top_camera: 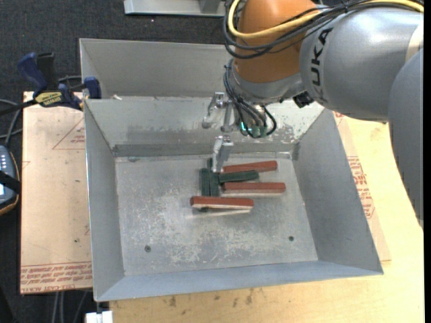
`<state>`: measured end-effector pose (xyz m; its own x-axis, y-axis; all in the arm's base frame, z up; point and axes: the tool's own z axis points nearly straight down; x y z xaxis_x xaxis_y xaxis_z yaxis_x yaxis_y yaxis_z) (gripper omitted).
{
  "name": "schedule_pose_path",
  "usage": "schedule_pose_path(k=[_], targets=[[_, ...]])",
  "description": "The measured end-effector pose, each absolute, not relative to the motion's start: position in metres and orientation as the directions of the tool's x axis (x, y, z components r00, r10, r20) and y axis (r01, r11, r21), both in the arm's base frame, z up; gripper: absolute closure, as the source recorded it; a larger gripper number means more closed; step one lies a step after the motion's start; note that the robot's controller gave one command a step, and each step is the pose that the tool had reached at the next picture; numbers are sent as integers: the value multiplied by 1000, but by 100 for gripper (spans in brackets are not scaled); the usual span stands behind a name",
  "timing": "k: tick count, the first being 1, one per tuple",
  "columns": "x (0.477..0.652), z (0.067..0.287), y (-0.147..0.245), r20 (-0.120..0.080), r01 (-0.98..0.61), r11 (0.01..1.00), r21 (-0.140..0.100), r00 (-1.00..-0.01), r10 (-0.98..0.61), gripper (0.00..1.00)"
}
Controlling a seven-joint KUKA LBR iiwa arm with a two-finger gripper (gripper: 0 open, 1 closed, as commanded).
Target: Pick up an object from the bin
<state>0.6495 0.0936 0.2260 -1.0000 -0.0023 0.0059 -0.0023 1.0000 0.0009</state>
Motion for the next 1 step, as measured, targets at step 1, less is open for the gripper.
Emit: schedule_pose_path(k=[1], targets=[[651, 231, 93, -2, -1, 1000, 1, -1000, -1, 0]])
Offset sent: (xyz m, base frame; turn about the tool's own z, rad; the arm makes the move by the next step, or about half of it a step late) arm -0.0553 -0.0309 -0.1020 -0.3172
